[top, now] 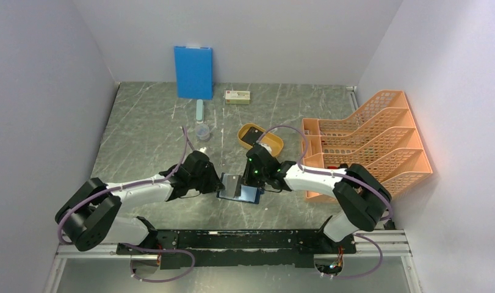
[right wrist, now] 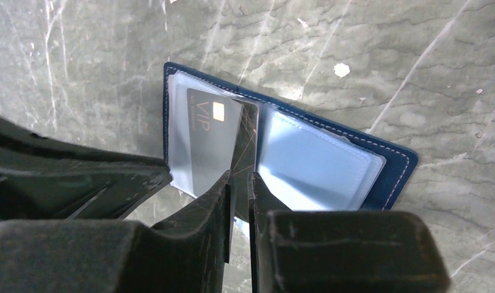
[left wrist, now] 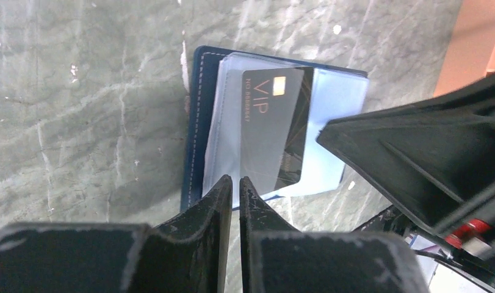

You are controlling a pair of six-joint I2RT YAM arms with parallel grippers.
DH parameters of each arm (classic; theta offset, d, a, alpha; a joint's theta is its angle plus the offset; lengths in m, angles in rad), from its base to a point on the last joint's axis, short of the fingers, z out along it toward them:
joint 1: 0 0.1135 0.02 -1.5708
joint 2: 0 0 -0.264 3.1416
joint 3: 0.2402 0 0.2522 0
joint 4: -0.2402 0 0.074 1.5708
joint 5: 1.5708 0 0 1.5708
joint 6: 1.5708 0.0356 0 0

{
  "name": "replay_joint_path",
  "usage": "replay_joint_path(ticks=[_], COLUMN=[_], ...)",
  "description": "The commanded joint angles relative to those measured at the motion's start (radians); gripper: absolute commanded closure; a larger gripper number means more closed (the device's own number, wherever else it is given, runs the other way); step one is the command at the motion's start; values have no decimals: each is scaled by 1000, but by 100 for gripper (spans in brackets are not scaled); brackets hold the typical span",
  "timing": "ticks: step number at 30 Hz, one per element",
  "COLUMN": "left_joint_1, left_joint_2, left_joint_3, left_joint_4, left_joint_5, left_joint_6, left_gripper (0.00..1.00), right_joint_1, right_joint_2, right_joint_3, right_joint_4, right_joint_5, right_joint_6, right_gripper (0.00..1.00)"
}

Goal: Put the credit cards into the card holder
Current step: Insert the credit card into the card holder.

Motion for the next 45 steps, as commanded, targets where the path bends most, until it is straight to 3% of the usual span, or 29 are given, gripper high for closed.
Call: replay_joint_path(ticks=[1,7,14,25,45], left_joint_1=[2,2,3,5,4], left_joint_2=[-62,-147,-108,-30,-30], left_joint_3=[49,20,-7,-44,-107], left_joint_4=[-88,-177,-207,-138,-19], left_joint_5=[-3,-139,-237,-208,-110], left_joint_6=[34,42,51,61,60], left_gripper=[85,87,93,95,95], right_joint_1=[-13,-16,-17,-14,33], right_joint_2=[31,65,70,62,161], right_joint_3=[14,21,31,0,102], right_joint_4=[-16,-14,-33,-30,-15], right_joint_5=[17,11,21,21,-53], right_joint_6=[-20,-24,-32,-30,-8], right_gripper=[84,88,93,100,100])
